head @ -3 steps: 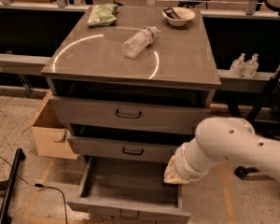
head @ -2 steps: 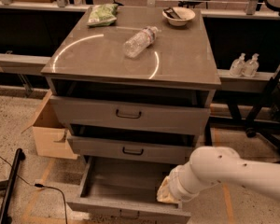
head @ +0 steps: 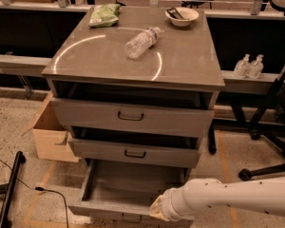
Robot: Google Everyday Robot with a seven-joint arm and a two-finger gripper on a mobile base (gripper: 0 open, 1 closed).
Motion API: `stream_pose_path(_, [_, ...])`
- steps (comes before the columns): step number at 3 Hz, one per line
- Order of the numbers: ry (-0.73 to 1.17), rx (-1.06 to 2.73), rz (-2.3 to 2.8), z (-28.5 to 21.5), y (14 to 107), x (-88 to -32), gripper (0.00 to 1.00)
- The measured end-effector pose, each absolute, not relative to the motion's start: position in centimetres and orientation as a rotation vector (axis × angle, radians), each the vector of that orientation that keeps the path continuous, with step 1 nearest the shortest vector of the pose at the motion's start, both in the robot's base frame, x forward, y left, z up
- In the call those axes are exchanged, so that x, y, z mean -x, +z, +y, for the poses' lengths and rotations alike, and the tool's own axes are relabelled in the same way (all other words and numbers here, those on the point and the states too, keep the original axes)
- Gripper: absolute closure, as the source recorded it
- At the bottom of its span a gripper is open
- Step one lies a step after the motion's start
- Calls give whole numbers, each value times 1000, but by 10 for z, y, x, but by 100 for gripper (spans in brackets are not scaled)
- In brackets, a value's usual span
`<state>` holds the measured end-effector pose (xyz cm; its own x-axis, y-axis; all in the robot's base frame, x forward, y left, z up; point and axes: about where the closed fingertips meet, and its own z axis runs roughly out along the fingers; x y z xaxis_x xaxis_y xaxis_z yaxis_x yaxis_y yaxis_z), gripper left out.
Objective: Close bottom drawer
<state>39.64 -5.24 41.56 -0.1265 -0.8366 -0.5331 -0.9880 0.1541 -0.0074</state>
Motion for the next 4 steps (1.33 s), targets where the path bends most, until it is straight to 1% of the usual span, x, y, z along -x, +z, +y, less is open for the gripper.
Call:
stream_pose_path(1, [418,1646,2037,-46,367,-427,100])
stream_pose_path(2, [415,1644,2044,-47,360,-426,100])
stream_pose_path(3, [383,1519,2032,-62,332,-444,100])
stream_pose_path(4, [400,1427,2096,-83,286,-434,100])
